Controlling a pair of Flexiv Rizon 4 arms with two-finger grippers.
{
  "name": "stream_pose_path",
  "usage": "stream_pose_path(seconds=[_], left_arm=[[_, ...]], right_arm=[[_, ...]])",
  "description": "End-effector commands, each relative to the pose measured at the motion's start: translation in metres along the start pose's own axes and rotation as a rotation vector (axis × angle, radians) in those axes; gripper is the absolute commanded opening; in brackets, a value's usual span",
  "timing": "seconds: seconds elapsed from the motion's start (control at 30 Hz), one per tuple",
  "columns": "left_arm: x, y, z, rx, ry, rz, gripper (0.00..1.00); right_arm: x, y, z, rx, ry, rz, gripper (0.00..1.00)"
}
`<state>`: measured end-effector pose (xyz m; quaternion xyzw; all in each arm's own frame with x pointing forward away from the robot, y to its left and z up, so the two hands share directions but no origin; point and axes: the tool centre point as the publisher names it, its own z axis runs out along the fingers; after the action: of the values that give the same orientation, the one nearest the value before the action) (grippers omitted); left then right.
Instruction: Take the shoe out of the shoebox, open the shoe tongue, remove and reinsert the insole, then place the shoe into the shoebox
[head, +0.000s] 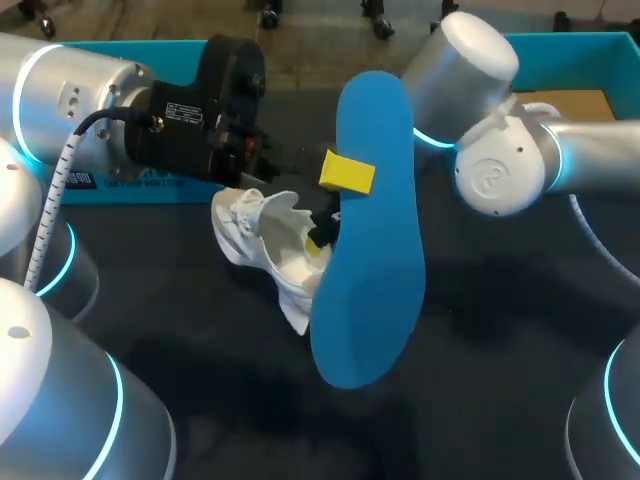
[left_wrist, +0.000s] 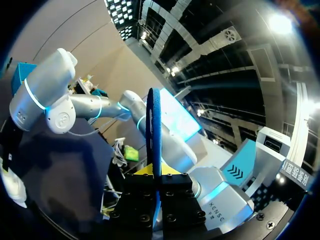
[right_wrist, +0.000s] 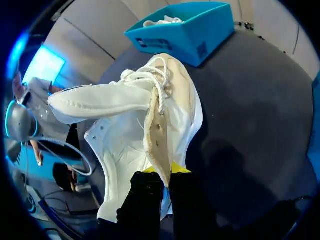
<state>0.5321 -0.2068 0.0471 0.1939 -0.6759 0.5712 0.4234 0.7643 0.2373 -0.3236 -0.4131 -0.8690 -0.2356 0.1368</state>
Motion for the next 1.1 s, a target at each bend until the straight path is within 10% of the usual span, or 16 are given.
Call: stream_pose_path(seconds=[0.03,0.47,1.1], left_arm=[[0.000,0.001,0.001,0.001,0.000,-0.001,0.00],[0.000,0.001,0.001,0.001,0.000,-0.001,0.00],[0.000,0.001,0.001,0.001,0.000,-0.001,0.00]], right_arm=[[0.007,-0.010,-0.003,-0.080,0.012,0.058,0.00],[0.022,-0.009,0.003,-0.262,-0.093,0.286,0.00],[0.022,-0.004,0.006,-0.270,-0.104,0.267,0.00]])
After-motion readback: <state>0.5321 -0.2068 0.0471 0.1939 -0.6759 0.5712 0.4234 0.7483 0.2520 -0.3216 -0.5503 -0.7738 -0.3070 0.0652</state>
